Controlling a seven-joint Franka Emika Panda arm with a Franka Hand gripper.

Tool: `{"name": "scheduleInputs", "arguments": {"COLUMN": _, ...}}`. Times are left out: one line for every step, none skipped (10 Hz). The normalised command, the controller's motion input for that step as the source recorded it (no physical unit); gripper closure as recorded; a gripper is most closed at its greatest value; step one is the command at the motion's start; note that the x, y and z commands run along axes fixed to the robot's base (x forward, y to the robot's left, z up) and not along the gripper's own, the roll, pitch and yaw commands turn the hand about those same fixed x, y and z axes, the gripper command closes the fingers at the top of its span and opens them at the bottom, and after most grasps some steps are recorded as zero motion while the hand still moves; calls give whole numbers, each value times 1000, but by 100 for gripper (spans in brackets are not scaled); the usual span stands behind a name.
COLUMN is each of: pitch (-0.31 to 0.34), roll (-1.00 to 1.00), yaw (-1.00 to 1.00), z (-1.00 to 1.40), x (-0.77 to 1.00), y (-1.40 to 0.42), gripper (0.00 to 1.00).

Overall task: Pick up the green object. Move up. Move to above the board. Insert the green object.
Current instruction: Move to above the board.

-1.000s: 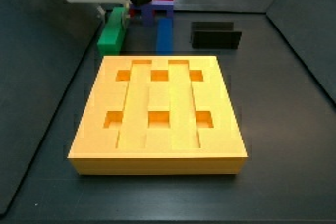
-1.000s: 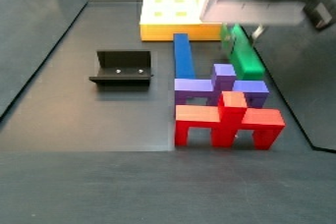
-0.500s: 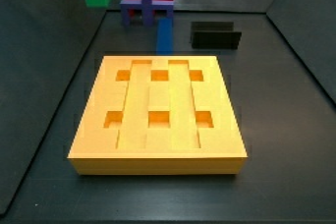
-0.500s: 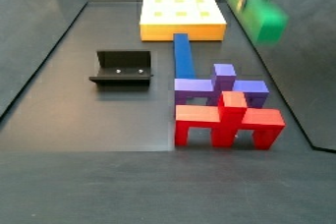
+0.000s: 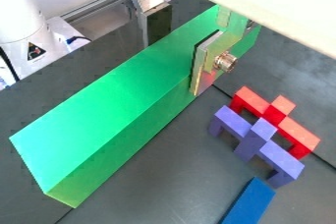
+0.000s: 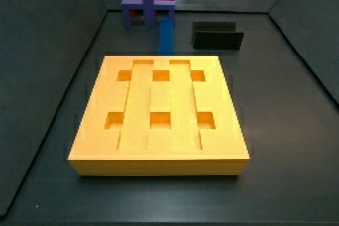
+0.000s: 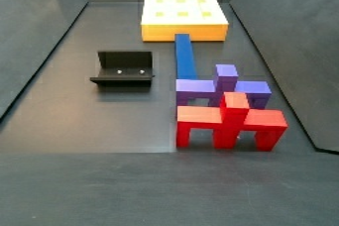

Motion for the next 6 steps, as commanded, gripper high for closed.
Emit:
{"name": "scheduleInputs", "arguments": {"pitch": 253, "roll": 100, "yaw": -124, "z": 224, "x": 819, "y": -1400, "gripper": 100}}
{"name": "scheduleInputs", "arguments": {"pitch": 279, "roll": 108, "yaw": -107, "z": 206, "x": 810, "y": -1400, "gripper": 100}}
{"name": "scheduleInputs", "arguments": {"pitch": 319, "roll": 133, "yaw": -32, "z": 192, "x": 862, "y": -1400, "gripper": 100}}
{"name": "scheduleInputs", "arguments": {"pitch": 314, "roll": 6, "yaw": -7, "z": 210, "x": 910, "y": -1400, "gripper": 100}}
{"name": "scheduleInputs", "arguments": {"pitch": 261, "roll": -10, "yaw": -3, "z": 228, "x": 908, "y": -1400, "gripper": 100}}
{"name": "scheduleInputs", "arguments": {"pitch": 186, "roll": 27, "yaw": 11, "z": 228, "x": 913, "y": -1400, "gripper": 100}}
